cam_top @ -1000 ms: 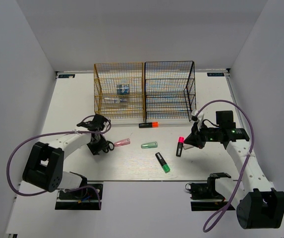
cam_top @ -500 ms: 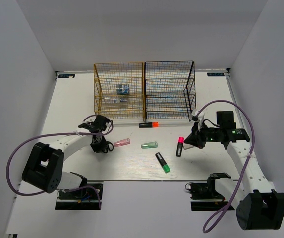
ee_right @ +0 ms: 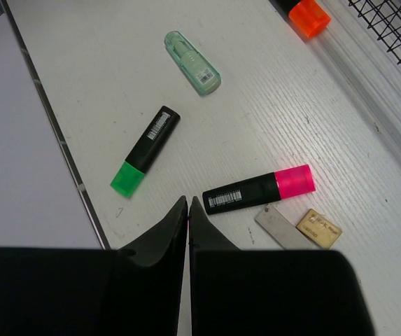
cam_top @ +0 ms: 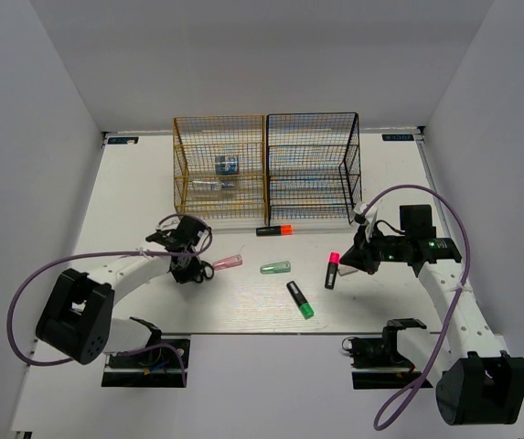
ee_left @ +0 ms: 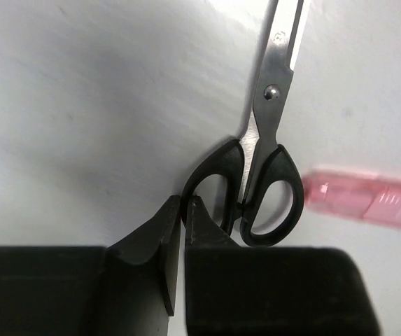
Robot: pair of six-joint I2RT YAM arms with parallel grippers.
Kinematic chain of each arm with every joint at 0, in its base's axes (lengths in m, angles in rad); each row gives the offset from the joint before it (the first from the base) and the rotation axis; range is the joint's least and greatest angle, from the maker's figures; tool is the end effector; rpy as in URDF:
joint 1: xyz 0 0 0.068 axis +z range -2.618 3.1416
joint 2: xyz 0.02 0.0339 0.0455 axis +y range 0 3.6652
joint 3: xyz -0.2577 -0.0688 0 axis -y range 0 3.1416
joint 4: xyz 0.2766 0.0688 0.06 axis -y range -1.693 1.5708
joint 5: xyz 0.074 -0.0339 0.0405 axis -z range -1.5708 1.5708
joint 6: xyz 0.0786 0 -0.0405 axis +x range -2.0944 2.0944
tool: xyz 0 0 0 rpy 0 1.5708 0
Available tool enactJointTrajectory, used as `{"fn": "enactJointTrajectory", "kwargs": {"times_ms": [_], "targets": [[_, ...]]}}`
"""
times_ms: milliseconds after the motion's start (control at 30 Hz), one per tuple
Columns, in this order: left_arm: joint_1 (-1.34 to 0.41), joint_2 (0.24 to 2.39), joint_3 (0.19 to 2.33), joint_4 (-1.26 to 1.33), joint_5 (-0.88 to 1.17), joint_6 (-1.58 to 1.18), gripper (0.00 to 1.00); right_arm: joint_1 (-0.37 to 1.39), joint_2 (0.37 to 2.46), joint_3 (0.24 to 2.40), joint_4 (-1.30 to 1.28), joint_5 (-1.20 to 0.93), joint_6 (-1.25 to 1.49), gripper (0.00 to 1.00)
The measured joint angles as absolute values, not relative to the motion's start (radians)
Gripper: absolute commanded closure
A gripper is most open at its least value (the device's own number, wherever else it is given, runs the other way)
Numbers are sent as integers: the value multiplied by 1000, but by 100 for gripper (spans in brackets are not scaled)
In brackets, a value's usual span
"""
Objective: Sort the stationery into containers
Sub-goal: Pick up the scissors from the center of the board.
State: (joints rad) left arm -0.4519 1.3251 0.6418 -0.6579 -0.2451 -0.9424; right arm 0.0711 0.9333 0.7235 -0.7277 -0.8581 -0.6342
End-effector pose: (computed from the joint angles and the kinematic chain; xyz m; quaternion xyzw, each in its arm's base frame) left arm 0.2277 -0.0893 0.0890 -0.2530 0.9531 0.0201 0.1651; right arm 0.2191 0.0752 0.2206 -0.4200 0.7662 0.3011 0.3818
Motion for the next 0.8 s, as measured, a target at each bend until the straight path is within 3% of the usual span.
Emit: {"fn": "enactJointTrajectory", "kwargs": {"times_ms": [400, 800], "targets": [[-643, 1094, 748, -817, -329, -963, 100, 71, 928, 723, -724, -859, -633, 96], [-680, 1172, 1024, -754, -387, -929, 100, 69, 923, 723, -722, -859, -632, 96]]}}
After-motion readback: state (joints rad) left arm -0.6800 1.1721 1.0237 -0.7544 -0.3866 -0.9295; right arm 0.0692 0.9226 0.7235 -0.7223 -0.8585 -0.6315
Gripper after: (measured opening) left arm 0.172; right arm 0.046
